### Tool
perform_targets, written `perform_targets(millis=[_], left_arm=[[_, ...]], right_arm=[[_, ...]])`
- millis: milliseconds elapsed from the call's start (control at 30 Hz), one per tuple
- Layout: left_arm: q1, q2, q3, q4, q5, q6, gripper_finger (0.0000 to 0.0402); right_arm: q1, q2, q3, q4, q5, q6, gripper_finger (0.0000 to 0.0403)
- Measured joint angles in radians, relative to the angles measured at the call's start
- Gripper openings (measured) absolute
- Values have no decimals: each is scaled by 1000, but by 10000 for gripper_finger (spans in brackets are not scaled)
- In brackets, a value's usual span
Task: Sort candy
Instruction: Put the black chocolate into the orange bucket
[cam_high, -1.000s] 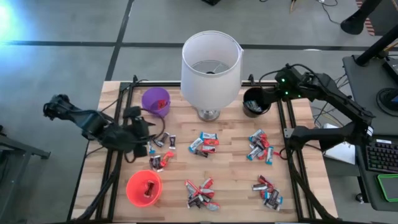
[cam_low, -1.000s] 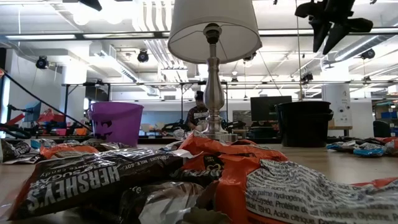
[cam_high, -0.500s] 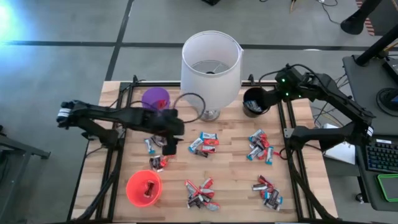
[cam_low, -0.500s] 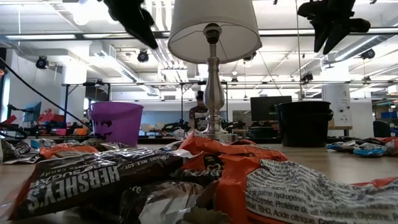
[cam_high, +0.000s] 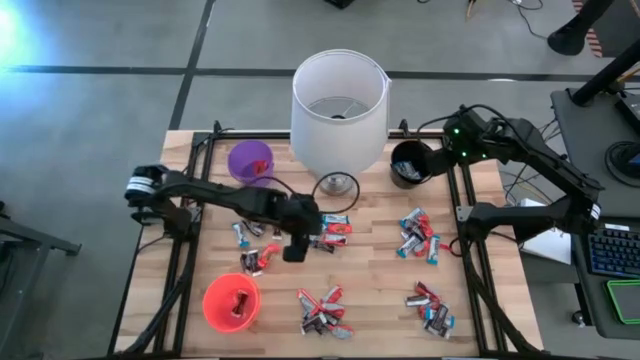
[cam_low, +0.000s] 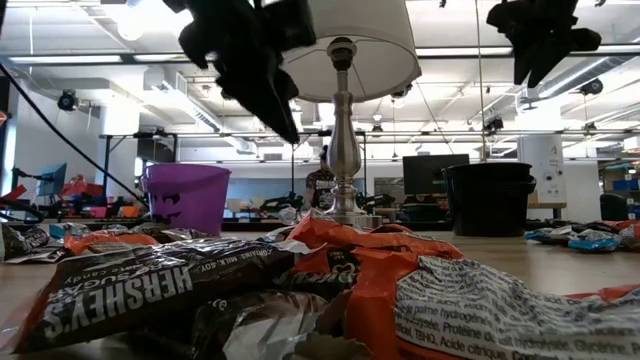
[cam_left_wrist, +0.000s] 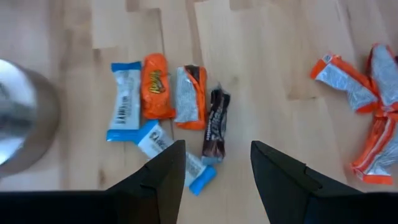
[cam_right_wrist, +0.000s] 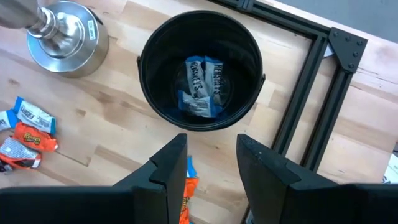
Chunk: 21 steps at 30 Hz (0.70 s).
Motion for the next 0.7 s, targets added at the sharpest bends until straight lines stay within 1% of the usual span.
perform_targets(millis=[267, 500, 700], left_arm=[[0, 117, 0, 101, 8, 9, 164], [14, 194, 0, 116, 10, 24, 164], [14, 231, 0, 142, 32, 22, 164]], right_arm=[[0, -8, 0, -1, -23, 0, 130], [0, -9, 0, -2, -23, 0, 130], [0, -9, 0, -2, -23, 0, 128]])
